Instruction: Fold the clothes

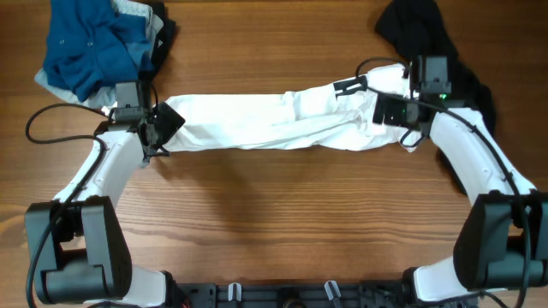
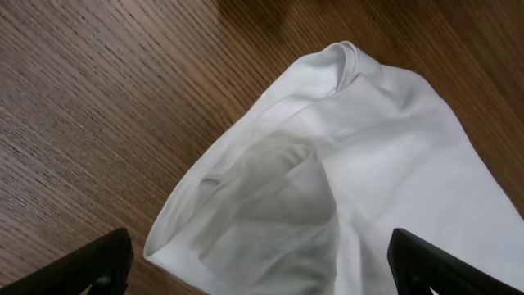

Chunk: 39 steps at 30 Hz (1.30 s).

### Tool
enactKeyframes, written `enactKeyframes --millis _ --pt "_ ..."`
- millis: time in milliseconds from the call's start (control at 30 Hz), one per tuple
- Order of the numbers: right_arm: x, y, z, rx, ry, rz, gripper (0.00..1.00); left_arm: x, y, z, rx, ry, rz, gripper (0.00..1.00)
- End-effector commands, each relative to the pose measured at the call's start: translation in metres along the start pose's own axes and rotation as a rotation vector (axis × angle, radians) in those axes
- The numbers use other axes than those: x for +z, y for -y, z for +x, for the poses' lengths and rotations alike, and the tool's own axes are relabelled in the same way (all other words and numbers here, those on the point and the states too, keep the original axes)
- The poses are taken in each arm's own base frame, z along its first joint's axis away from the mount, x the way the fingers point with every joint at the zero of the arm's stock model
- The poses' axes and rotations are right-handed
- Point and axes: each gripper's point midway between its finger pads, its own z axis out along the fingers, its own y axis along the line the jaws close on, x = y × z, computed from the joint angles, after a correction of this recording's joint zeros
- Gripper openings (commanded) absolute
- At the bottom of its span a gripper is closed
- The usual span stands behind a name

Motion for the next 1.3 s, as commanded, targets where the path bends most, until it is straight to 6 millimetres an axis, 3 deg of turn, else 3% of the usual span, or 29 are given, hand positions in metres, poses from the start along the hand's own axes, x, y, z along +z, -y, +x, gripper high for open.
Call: enactKeyframes --millis 0,333,533,767,1167,1267 --pt "-0.045 -0.016 -0.051 -0.034 0.151 -0.089 0.99 0.001 0.002 -0.003 0.064 0.01 -0.007 1.0" --pt "-0.041 -0.026 -0.052 -0.03 0.144 -0.144 0.98 -0.001 0.027 0.002 0.402 -0.014 0.133 1.0" --pt "-0.035 -0.027 -0.048 -0.028 0.118 -0.155 0.98 0.002 0.025 0.008 0.528 -0.036 0.136 1.0" --pt "-0.031 -0.026 -0.042 -0.027 0.088 -0.152 0.99 0.01 0.016 0.008 0.536 -0.057 0.119 1.0" --pt "-0.031 -0.027 -0.042 -0.027 0.091 -0.153 0.99 0.041 0.015 0.02 0.53 -0.114 0.135 1.0" --pt "-0.031 -0.027 -0.042 -0.018 0.091 -0.153 0.99 0.048 0.014 0.025 0.53 -0.136 0.136 0.94"
